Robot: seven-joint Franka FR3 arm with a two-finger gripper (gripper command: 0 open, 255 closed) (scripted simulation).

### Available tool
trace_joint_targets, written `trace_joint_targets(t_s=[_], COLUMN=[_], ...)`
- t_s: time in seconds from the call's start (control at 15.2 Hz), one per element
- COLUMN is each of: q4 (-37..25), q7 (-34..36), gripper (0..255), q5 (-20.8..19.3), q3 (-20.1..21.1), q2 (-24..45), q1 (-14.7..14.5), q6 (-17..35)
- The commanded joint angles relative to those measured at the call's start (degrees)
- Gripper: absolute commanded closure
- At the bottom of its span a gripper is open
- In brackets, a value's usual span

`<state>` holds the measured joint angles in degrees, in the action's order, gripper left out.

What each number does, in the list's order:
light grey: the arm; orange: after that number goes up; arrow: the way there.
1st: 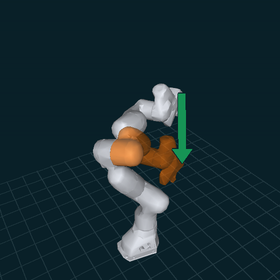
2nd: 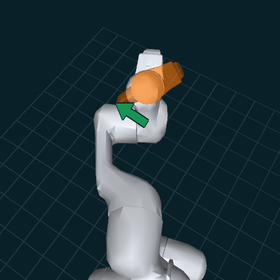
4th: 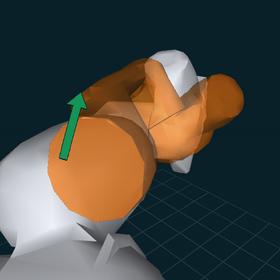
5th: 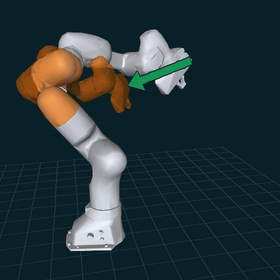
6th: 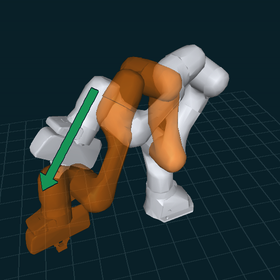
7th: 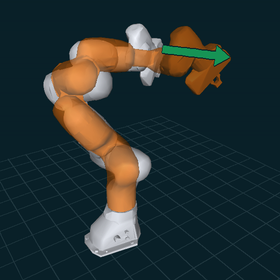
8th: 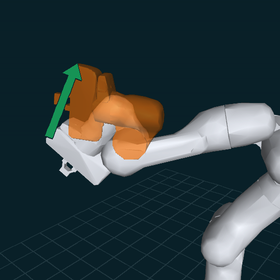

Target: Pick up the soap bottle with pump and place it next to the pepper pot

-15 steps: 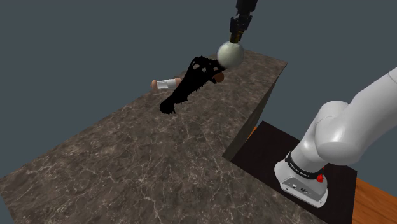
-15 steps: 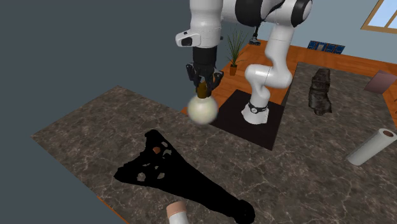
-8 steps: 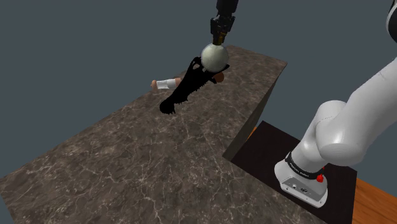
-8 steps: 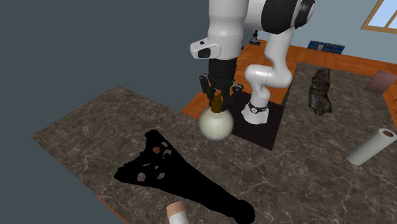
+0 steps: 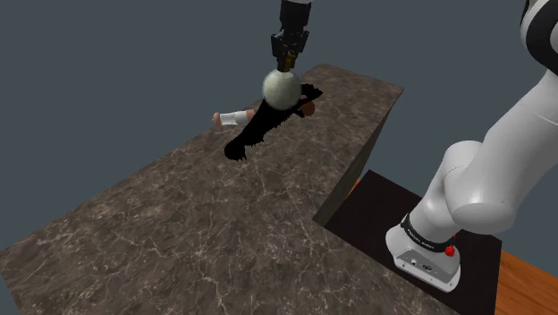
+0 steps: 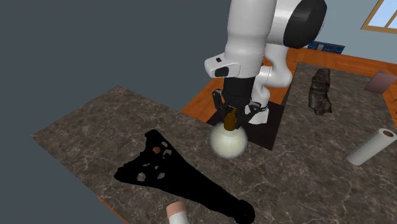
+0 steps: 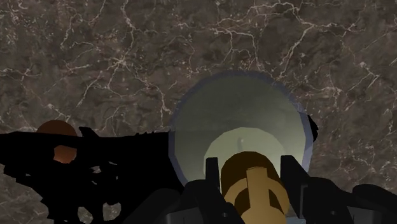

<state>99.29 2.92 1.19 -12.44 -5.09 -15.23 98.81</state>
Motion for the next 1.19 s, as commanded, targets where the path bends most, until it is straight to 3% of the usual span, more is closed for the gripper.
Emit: trace_joint_targets(t_s=[0.0, 1.12], q4=[1.6, 14.7], q7=[0.1, -0.3], gripper=[255, 255], q5=[0.0, 0.1], q3=[0.1, 0.0], q2=[-0.1, 0.0], q1=[0.0, 0.0], q6=[1.6, 14.7])
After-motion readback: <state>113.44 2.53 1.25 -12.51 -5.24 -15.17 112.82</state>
